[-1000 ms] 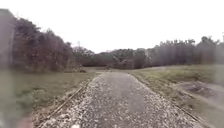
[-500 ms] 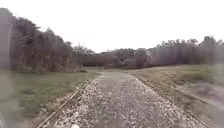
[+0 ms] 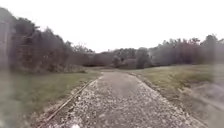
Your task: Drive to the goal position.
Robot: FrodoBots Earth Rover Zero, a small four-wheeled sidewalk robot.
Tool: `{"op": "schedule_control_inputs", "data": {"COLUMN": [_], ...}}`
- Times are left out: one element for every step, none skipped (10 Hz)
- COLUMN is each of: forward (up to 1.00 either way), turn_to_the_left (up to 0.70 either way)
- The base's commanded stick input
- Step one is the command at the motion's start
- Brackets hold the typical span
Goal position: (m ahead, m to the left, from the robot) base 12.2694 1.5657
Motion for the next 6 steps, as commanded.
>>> {"op": "schedule_control_inputs", "data": {"forward": [0.70, 0.70, 0.70, 0.70, 0.70, 0.70], "turn_to_the_left": [0.00, 0.00, 0.00, 0.00, 0.00, -0.13]}}
